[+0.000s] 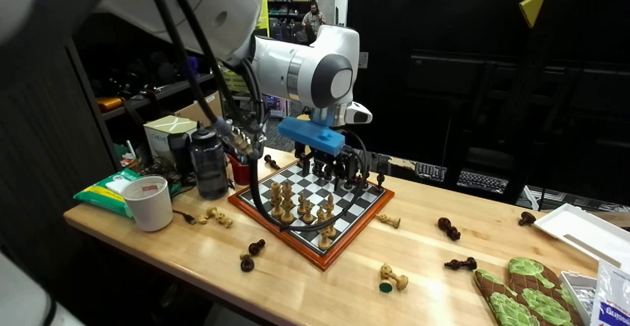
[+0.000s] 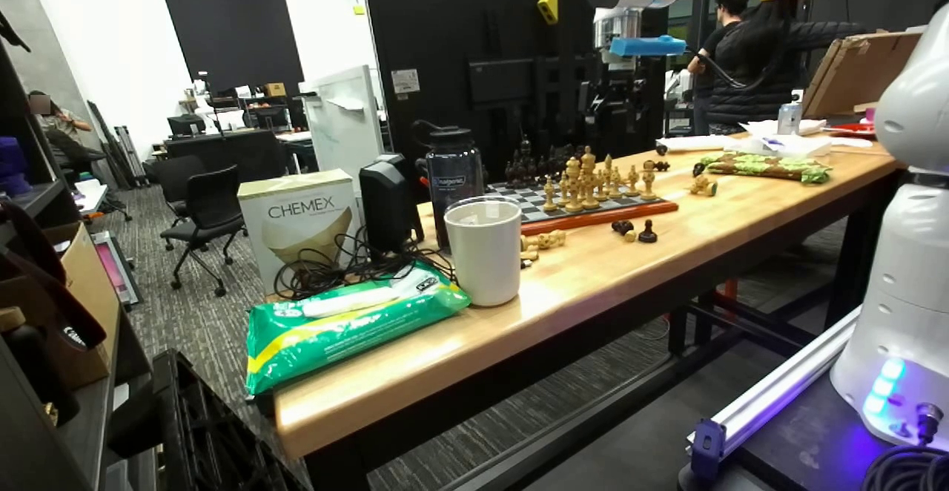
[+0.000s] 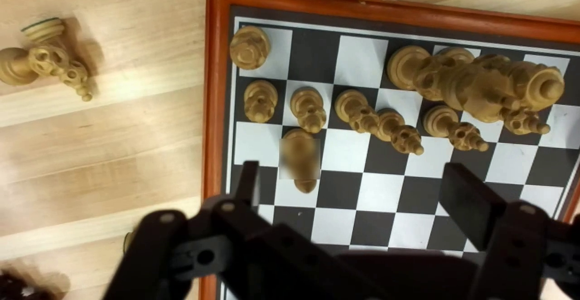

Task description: Move the light brown chess piece backwards

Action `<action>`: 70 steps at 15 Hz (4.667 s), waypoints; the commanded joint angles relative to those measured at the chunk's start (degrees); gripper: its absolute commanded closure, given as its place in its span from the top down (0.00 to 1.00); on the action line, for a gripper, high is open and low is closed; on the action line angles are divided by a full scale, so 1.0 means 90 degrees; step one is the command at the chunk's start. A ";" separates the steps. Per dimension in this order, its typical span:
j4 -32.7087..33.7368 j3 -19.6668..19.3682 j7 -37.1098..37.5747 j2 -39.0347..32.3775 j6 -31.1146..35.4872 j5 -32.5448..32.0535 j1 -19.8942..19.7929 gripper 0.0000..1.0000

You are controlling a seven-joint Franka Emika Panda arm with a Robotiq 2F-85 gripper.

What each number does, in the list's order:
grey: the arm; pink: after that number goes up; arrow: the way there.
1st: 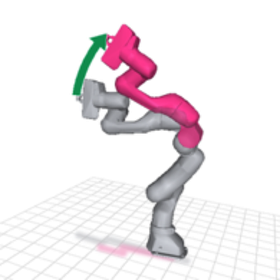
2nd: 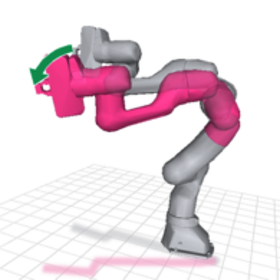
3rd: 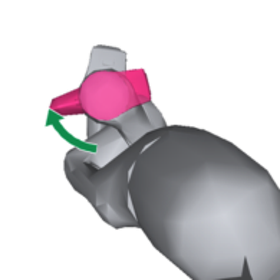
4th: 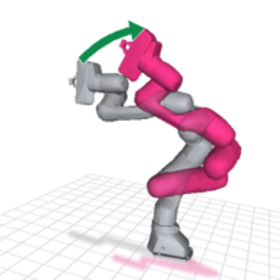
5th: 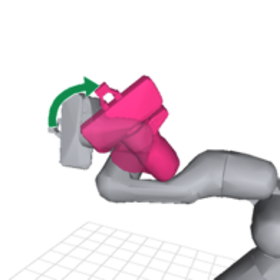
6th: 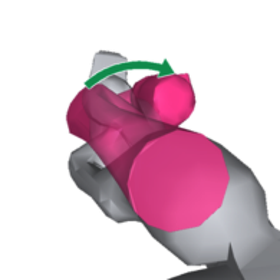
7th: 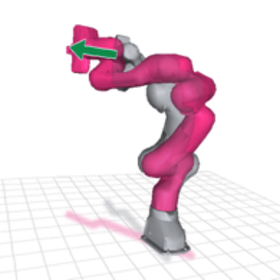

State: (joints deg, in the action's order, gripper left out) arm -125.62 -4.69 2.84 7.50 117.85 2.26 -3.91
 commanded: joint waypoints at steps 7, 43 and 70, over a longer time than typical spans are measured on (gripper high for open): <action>0.0246 -0.0054 -0.0001 -0.0494 0.0262 -0.0125 -0.0094 1.00; 0.0286 0.0152 -0.0097 0.0059 -0.0198 -0.0380 0.0083 0.05; -0.1134 0.0241 -0.0646 0.0884 0.0000 0.0043 0.0295 0.05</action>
State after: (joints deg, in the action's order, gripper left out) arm -134.69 -2.59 -1.50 15.11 115.98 2.18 -1.56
